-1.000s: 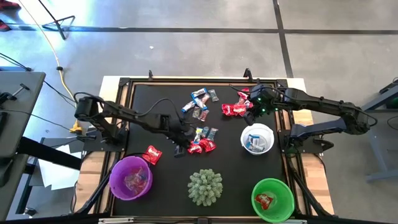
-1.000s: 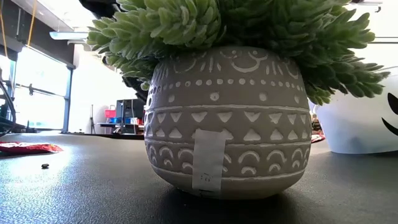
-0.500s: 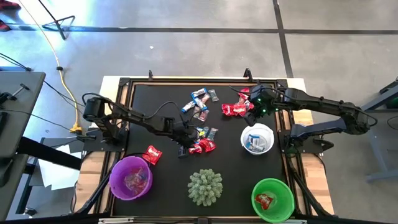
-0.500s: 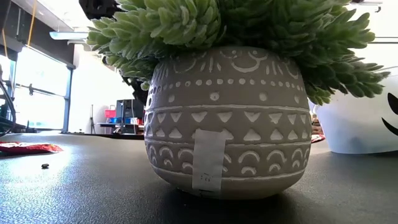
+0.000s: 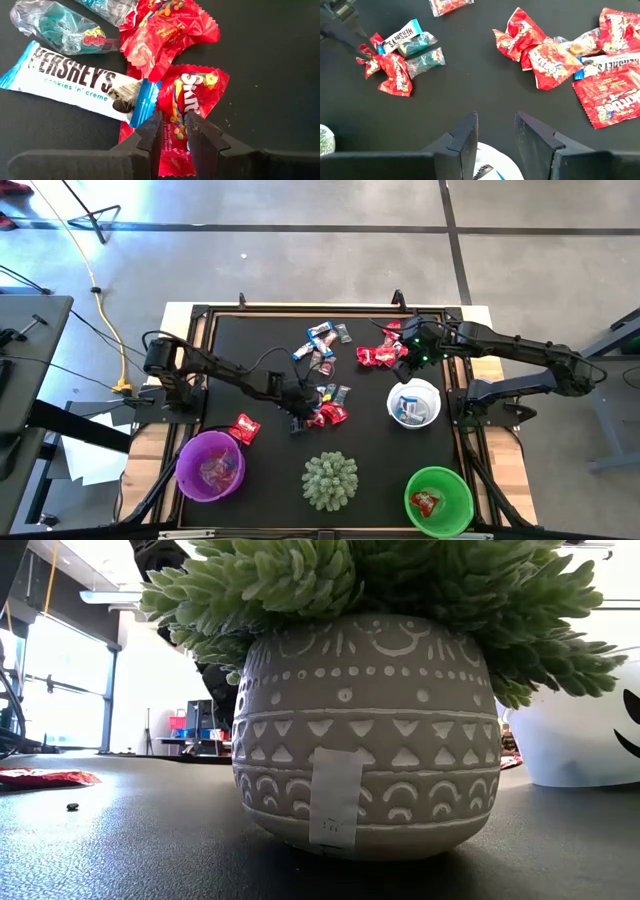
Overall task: Sort candy
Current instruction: Put the red candy wrapper into the green bucket
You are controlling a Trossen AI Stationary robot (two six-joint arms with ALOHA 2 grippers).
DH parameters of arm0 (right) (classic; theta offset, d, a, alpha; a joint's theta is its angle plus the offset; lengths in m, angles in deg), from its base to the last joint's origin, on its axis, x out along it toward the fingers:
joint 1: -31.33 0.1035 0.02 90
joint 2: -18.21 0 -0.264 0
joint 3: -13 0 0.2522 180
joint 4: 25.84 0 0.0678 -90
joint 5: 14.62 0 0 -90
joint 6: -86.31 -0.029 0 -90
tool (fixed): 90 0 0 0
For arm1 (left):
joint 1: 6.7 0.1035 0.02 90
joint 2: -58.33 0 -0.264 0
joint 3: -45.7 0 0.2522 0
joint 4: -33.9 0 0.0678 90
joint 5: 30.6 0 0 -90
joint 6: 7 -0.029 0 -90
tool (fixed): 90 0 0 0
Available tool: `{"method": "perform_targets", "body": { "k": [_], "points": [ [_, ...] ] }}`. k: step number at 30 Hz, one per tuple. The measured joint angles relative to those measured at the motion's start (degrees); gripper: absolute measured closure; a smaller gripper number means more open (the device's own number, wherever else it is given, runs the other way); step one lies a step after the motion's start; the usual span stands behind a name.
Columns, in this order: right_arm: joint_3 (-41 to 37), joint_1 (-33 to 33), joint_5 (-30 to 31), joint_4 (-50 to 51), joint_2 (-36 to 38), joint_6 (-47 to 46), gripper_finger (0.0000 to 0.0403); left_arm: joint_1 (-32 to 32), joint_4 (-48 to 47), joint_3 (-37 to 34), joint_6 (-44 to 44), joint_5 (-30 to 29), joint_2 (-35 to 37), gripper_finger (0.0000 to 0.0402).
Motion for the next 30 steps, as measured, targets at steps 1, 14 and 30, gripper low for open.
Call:
{"method": "perform_targets", "body": {
  "k": [1, 14, 30],
  "points": [
    [0.0, 0.0, 0.0, 0.0, 0.0, 0.0, 0.0277, 0.0, 0.1, 0.0, 0.0, -0.7, -0.2, 0.0328],
    [0.0, 0.0, 0.0, -0.1, 0.0, -0.4, 0.0277, -0.4, -0.4, 0.4, 5.7, -3.8, -3.5, 0.0332],
    [0.0, 0.0, 0.0, -0.3, 0.0, -0.5, 0.0277, -0.4, 0.4, -0.5, 21.1, -2.0, 0.5, 0.0401]
  ]
}}
